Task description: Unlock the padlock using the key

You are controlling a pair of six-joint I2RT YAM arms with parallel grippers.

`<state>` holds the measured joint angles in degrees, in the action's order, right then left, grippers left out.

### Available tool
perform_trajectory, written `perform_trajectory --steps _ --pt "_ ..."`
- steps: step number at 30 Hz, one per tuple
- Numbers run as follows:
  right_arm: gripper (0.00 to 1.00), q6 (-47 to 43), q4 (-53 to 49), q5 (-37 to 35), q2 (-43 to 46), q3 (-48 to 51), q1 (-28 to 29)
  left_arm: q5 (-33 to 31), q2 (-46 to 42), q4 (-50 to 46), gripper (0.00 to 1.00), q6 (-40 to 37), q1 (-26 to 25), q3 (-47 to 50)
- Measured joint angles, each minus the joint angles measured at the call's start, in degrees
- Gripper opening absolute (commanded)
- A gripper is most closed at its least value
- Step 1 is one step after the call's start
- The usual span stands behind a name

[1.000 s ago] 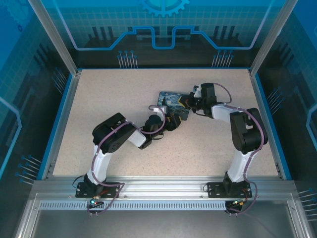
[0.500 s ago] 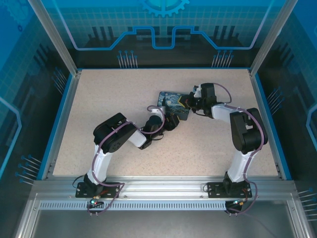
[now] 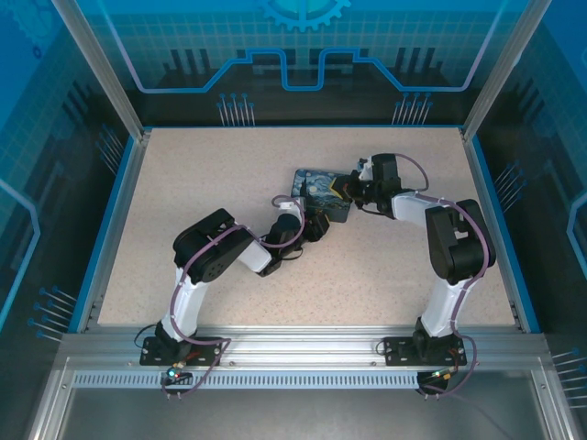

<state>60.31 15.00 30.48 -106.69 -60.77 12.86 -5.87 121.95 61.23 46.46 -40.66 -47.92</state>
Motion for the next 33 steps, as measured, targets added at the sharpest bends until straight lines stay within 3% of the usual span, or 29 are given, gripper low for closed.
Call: perform_trajectory --steps 7,11,16,33 --pt "0.0 0.0 0.0 0.0 0.0 0.0 0.0 -1.6 0.0 -1.9 0.35 -0.5 -0.2 -0.8" --pt "0.0 0.0 0.0 0.0 0.0 0.0 0.0 -2.9 -0.3 -4.5 0.41 -2.5 -0.7 -2.1" --pt "0.0 0.0 0.0 0.0 0.0 0.0 0.0 -5.4 -0.9 -8.9 0.41 -5.0 -1.7 -3.7" --pt "0.0 0.0 0.0 0.0 0.0 0.0 0.0 -8.4 -1.0 -13.7 0.22 -6.3 -2.0 -5.0"
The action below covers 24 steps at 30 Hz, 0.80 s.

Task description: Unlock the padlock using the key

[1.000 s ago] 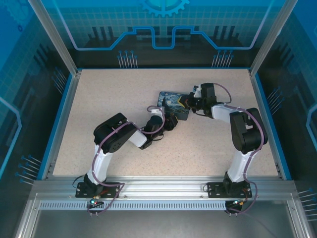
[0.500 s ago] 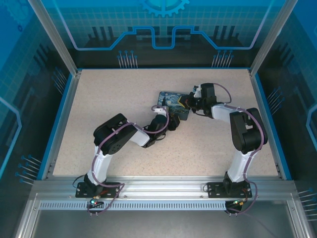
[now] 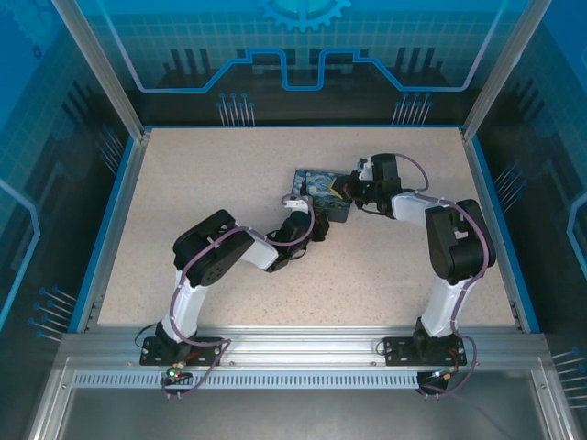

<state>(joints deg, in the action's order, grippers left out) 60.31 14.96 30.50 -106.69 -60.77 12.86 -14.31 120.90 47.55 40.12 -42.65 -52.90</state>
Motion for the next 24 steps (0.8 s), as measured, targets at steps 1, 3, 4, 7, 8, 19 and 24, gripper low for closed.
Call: perform_trajectory --steps 1,3,4,7,8,19,24 --pt "0.0 0.0 0.0 0.0 0.0 0.0 0.0 0.0 0.0 -0.2 0.22 0.0 0.0 -0.1" --pt "0.0 0.0 0.0 0.0 0.0 0.0 0.0 -0.1 0.0 -0.6 0.2 0.0 0.0 -0.3" --pt "0.0 0.0 0.0 0.0 0.0 0.0 0.0 -0.1 0.0 -0.7 0.19 0.0 0.0 -0.3" --pt "0.0 0.0 0.0 0.0 0.0 0.0 0.0 -0.1 0.0 -0.9 0.12 -0.1 -0.1 -0.6" --pt "0.0 0.0 0.0 0.0 0.0 0.0 0.0 -0.2 0.0 -1.0 0.1 -0.2 -0.1 -0.7" --pt "0.0 0.0 -0.8 0.5 0.1 -0.2 0.0 2.0 -3.5 -8.1 0.0 0.1 0.3 -0.9" --pt "0.0 0.5 -2.1 0.7 0.5 -1.1 -0.6 9.5 -6.6 -13.8 0.0 2.8 2.3 -0.9"
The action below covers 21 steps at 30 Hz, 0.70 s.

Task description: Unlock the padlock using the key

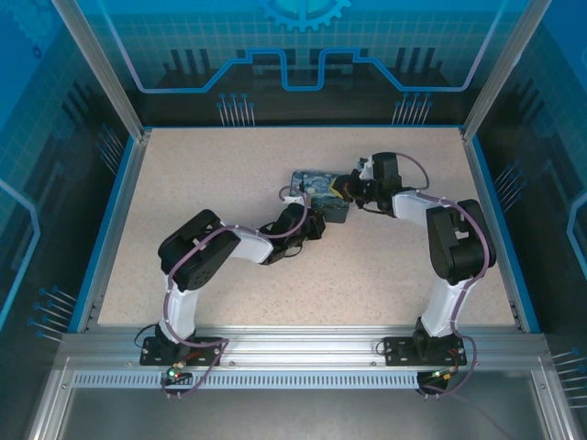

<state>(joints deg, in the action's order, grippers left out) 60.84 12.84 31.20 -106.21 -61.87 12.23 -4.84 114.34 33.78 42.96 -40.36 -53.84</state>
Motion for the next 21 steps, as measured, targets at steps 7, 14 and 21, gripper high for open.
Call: perform_trajectory --steps 7,14,21 --pt "0.0 0.8 -0.9 1.2 7.7 0.2 -2.2 11.3 -2.6 -3.8 0.0 6.7 2.7 0.1" --pt "0.0 1.5 2.7 2.7 25.3 10.8 -2.5 17.0 -5.8 -0.3 0.0 15.7 4.5 3.5" --pt "0.0 5.5 6.1 2.3 32.1 29.9 0.3 17.8 -7.8 5.7 0.0 23.8 5.3 7.5"
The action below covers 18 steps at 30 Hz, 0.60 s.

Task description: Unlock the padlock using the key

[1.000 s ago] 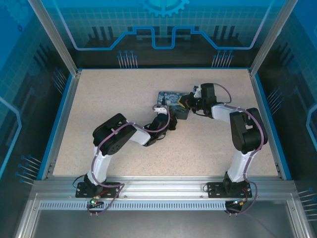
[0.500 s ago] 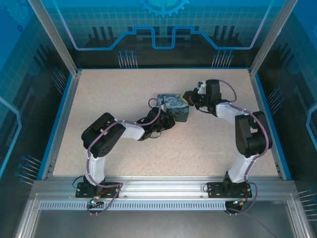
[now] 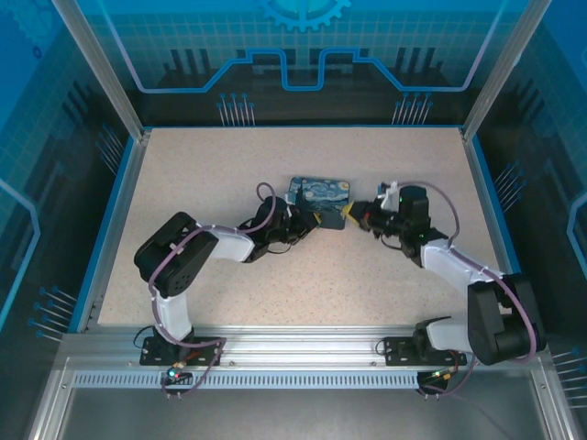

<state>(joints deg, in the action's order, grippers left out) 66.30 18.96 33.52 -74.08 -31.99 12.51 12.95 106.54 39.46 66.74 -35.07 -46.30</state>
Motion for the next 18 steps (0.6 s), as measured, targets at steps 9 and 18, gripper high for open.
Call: perform_trajectory --steps 9,18 --pt "0.0 4.9 5.7 -2.4 4.0 7.6 4.3 -0.3 -0.8 10.7 0.0 10.0 0.0 3.5" --pt "0.0 11.3 12.0 -4.3 2.4 9.1 5.8 -2.5 -4.3 13.2 0.0 14.4 0.0 5.7"
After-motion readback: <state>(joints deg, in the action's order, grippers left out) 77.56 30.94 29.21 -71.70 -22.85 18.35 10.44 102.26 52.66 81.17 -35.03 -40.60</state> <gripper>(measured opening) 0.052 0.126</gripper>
